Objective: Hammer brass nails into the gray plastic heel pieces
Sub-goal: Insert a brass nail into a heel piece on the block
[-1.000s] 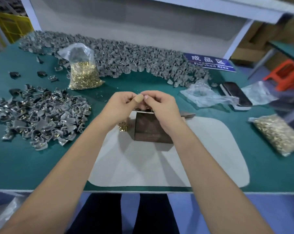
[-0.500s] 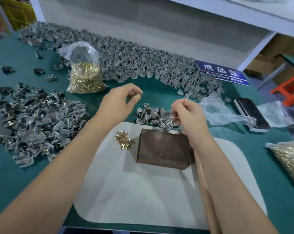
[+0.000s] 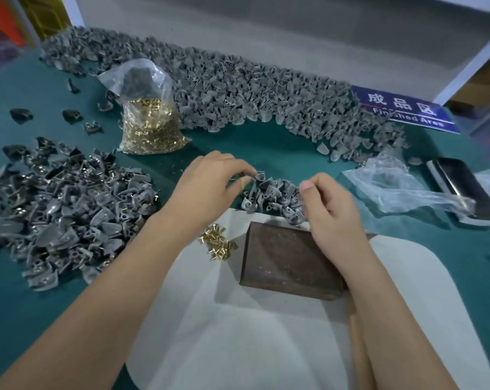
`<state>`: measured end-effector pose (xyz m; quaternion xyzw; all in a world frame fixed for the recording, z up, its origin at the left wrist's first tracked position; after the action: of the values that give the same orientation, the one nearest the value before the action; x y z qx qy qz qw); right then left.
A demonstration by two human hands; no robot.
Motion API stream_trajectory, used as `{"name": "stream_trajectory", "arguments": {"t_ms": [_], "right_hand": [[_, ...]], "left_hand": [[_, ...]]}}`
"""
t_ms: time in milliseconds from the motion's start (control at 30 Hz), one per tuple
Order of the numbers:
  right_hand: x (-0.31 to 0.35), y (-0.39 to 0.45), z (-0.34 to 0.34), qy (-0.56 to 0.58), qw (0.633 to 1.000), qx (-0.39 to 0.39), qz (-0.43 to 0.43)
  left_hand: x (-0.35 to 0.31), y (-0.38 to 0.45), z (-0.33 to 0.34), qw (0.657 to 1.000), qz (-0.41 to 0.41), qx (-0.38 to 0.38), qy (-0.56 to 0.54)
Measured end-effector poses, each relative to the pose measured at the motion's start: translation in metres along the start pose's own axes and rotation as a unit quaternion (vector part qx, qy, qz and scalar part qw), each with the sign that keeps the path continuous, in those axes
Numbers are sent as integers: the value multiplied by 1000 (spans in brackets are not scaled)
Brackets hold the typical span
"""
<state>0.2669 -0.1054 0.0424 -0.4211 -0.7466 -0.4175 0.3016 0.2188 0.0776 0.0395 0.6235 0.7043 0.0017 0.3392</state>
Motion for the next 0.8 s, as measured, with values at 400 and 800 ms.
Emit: {"name": "stream_trajectory", "arguments": {"t_ms": [400, 800], "right_hand": [[34, -6, -23, 55, 990, -77, -109], [18, -4, -30, 164, 980, -109, -10]], "left_hand": [[-42, -27, 25, 818, -216, -38, -532], [-51, -24, 25, 873, -122, 12, -472]]}}
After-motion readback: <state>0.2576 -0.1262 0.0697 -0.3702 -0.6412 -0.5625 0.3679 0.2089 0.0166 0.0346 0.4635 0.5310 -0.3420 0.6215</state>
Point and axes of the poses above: each hand's wrist, its own y-axis towards the middle knuckle, its own z-axis out of the palm, x = y × z, the point moved 10 cm from there along y, towards the middle knuckle, and after that the axes turned 11 degrees about -x, right-handed, at the moved point
